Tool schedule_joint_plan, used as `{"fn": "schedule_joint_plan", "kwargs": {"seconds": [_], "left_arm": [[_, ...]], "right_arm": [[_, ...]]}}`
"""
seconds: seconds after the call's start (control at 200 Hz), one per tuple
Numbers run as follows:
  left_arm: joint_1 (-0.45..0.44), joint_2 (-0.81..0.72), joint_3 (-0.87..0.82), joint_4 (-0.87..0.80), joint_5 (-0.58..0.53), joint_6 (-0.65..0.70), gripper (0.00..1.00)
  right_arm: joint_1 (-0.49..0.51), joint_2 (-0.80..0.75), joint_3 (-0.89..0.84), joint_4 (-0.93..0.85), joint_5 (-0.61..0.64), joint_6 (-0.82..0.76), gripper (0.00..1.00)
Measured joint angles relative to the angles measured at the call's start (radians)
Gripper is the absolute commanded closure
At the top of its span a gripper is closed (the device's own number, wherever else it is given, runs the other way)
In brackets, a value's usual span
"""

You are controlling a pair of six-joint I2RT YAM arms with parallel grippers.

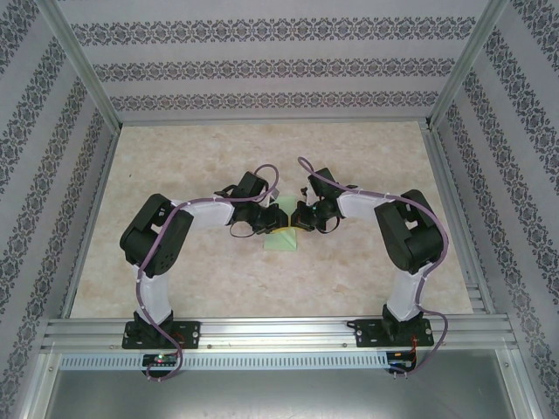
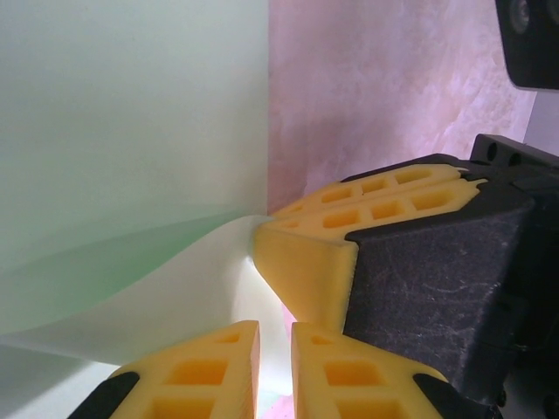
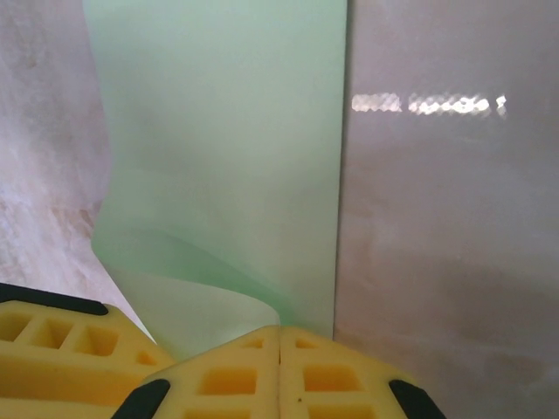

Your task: Fold a paper plane with a square sheet of paper (pick it up from the middle)

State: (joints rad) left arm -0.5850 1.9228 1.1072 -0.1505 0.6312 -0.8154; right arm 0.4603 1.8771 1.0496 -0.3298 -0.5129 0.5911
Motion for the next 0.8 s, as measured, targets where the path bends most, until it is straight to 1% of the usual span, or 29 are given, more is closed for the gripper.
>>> {"fn": "schedule_joint_plan", "kwargs": {"seconds": [0.604,0.799], "left_arm": [[0.0,0.017,0.008,-0.023,0.001,0.014,0.83],[0.0,0.014,0.004,0.008,0.019,0.014,0.83]], "right_arm": [[-0.005,0.01,0.002,-0.003,0.01,-0.011,0.92],[-0.005,0.01,0.002,-0.003,0.01,-0.011,0.92]]}}
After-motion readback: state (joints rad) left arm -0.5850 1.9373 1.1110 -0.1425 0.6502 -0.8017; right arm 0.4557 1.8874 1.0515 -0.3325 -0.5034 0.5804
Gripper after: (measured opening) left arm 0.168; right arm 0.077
